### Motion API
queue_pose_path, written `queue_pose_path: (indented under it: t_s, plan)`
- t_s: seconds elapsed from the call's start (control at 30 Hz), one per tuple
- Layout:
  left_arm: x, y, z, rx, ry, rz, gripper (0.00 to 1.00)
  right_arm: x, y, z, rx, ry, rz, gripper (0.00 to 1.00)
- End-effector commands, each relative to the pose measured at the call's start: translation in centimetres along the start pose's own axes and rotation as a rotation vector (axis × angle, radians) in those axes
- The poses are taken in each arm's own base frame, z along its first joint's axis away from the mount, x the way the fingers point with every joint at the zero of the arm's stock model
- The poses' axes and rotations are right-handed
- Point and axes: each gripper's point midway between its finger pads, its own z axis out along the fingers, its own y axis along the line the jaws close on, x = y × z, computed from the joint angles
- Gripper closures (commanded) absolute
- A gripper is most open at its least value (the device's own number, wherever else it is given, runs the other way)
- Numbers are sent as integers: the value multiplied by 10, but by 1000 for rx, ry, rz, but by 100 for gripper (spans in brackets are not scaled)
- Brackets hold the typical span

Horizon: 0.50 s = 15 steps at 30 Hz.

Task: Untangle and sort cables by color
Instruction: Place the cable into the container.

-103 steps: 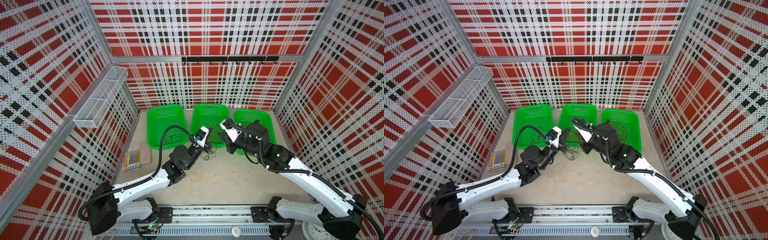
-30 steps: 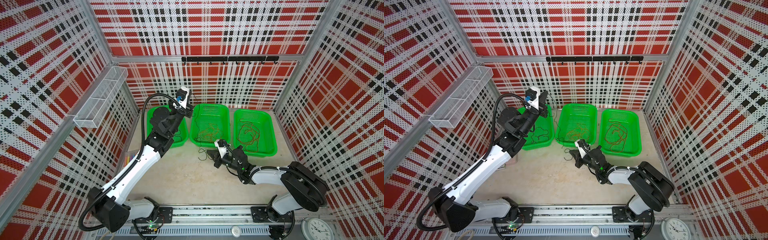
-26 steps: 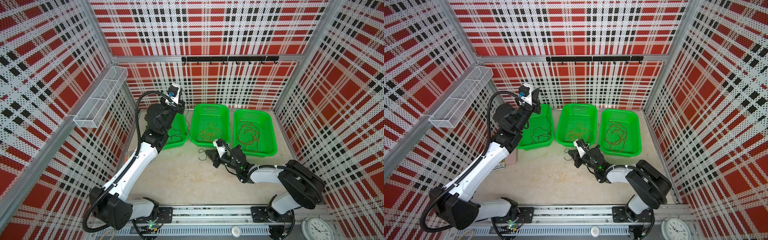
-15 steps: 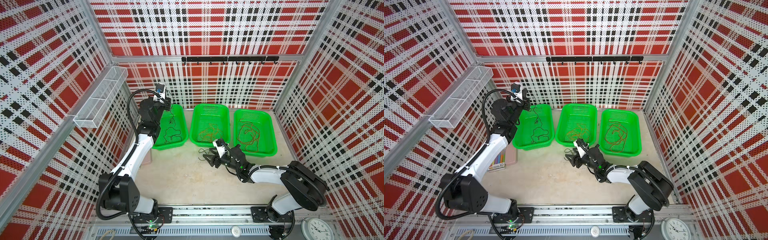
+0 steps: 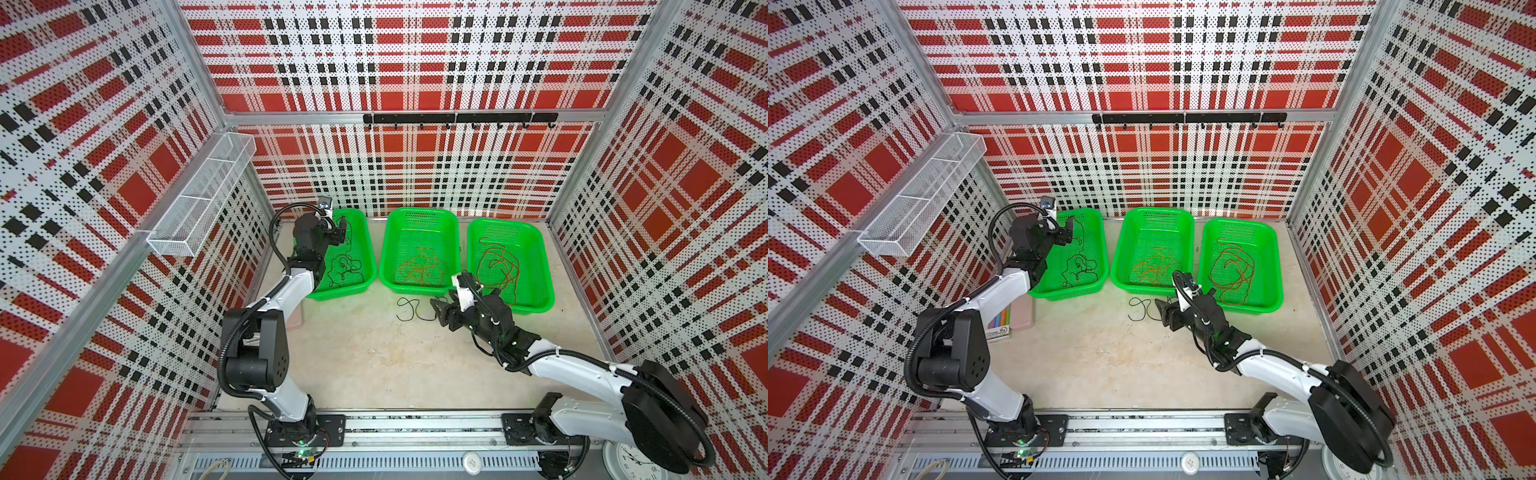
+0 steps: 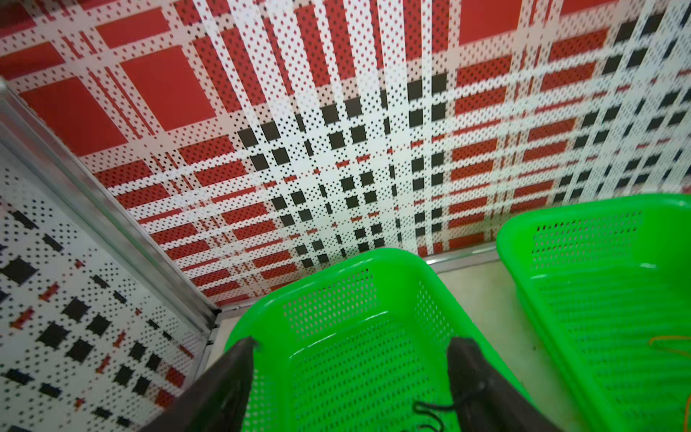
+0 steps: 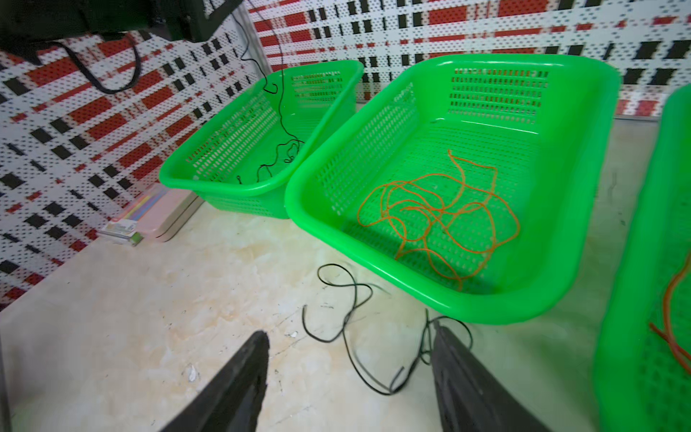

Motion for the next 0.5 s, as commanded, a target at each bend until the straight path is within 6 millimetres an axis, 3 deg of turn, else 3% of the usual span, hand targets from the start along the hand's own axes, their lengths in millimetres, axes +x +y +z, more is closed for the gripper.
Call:
queue_pose_path:
  t_s: [0.0,0.13,0.27,0.4,0.47]
  plan:
    - [-40,4,-27,-36,-113,-18,2,12,-32,-13,120,56,59,29]
    - [-53,-17,-56,-38,-140,27,2,12,-47,-25,163,80,98,30]
    - [-47,-30,-78,-63,-91,18,1,18,-49,-31,175,121,98,31]
    - [-19,-16,-85,-148,46,-50,0,25,-47,-34,158,143,107,31]
    - [-4,8,-80,-209,90,-112,1,26,-43,-34,137,144,108,32]
